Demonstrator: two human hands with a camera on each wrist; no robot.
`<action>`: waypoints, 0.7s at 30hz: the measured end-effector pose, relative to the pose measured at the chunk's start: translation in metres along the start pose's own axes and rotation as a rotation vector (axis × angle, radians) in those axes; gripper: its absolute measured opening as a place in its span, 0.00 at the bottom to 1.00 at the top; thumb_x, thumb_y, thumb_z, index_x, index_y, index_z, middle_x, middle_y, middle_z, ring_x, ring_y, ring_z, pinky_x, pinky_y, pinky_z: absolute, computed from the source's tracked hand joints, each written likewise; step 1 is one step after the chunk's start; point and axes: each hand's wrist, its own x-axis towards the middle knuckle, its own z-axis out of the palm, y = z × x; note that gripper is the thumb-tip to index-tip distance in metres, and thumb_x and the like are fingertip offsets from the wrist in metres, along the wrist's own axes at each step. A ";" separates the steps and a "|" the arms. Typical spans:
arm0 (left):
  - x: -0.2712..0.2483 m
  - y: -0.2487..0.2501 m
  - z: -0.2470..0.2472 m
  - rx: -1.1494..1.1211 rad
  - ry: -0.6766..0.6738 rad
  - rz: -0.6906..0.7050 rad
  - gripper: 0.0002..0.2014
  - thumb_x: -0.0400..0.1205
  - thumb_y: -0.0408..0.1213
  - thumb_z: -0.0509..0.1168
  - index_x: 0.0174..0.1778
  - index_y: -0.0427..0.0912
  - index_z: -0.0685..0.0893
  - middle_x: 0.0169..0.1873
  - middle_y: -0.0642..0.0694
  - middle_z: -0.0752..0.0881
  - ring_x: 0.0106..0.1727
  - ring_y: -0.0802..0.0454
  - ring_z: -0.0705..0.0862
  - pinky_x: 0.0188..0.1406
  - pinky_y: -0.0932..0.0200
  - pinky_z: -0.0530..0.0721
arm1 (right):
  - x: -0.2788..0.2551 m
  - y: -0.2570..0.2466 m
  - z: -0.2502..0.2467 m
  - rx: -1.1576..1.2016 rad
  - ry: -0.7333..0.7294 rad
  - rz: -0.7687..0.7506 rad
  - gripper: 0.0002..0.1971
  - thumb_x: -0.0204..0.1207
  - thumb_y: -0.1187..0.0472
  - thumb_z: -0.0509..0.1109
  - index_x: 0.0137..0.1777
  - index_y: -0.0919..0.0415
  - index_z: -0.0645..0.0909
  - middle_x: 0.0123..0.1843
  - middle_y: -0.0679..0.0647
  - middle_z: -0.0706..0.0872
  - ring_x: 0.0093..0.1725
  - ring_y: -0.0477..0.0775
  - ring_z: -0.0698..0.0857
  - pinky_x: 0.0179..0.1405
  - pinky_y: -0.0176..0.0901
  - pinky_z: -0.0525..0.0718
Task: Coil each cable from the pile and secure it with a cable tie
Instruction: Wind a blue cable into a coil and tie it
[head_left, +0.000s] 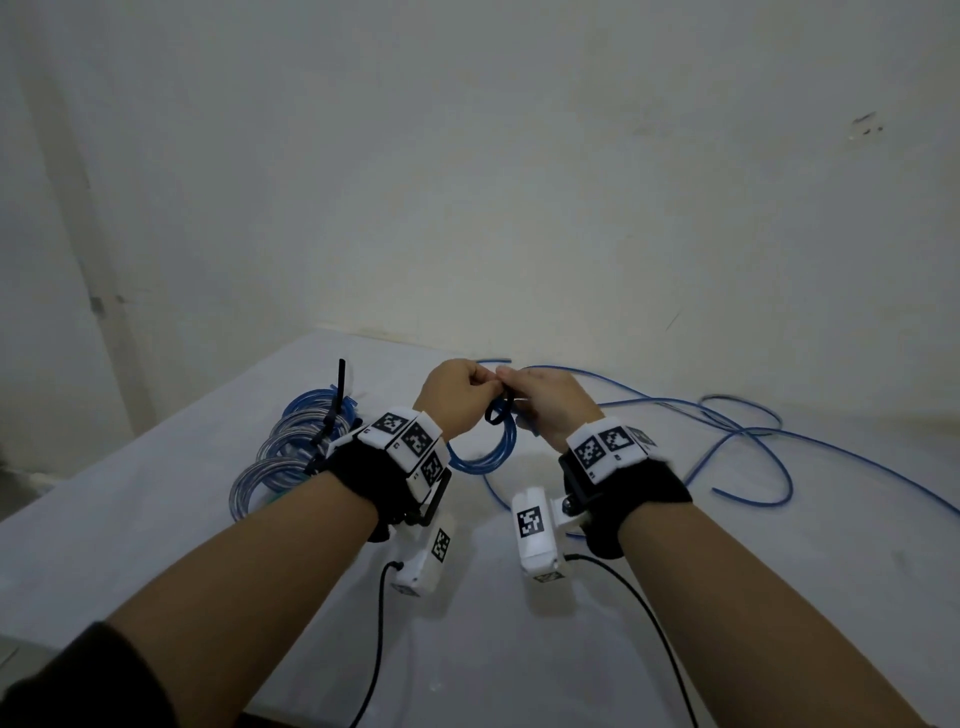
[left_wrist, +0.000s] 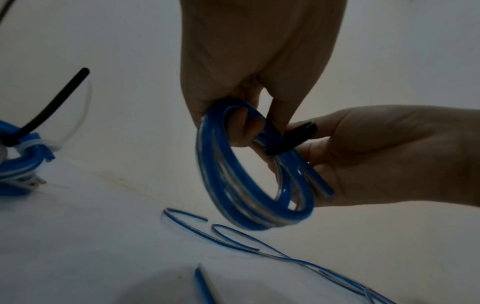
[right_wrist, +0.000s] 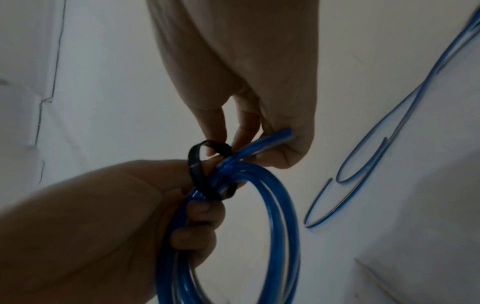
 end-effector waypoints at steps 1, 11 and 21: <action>0.000 -0.002 0.000 0.003 -0.006 -0.004 0.09 0.80 0.33 0.64 0.33 0.43 0.83 0.32 0.44 0.86 0.35 0.52 0.81 0.42 0.59 0.79 | -0.001 0.000 0.000 0.009 0.010 0.001 0.13 0.78 0.61 0.70 0.32 0.63 0.77 0.27 0.57 0.78 0.21 0.49 0.72 0.21 0.39 0.65; -0.003 -0.009 -0.004 0.066 -0.077 0.022 0.07 0.81 0.35 0.63 0.37 0.43 0.80 0.30 0.54 0.81 0.33 0.62 0.77 0.33 0.67 0.72 | 0.006 -0.006 0.003 0.008 0.126 0.139 0.11 0.78 0.66 0.69 0.35 0.63 0.74 0.30 0.56 0.78 0.25 0.47 0.72 0.24 0.37 0.69; -0.005 -0.011 -0.004 0.083 -0.123 0.045 0.04 0.81 0.34 0.63 0.42 0.42 0.81 0.33 0.52 0.84 0.41 0.52 0.82 0.46 0.59 0.79 | 0.008 -0.002 0.004 0.050 0.234 0.143 0.11 0.77 0.66 0.70 0.33 0.67 0.77 0.25 0.57 0.76 0.18 0.47 0.73 0.16 0.34 0.73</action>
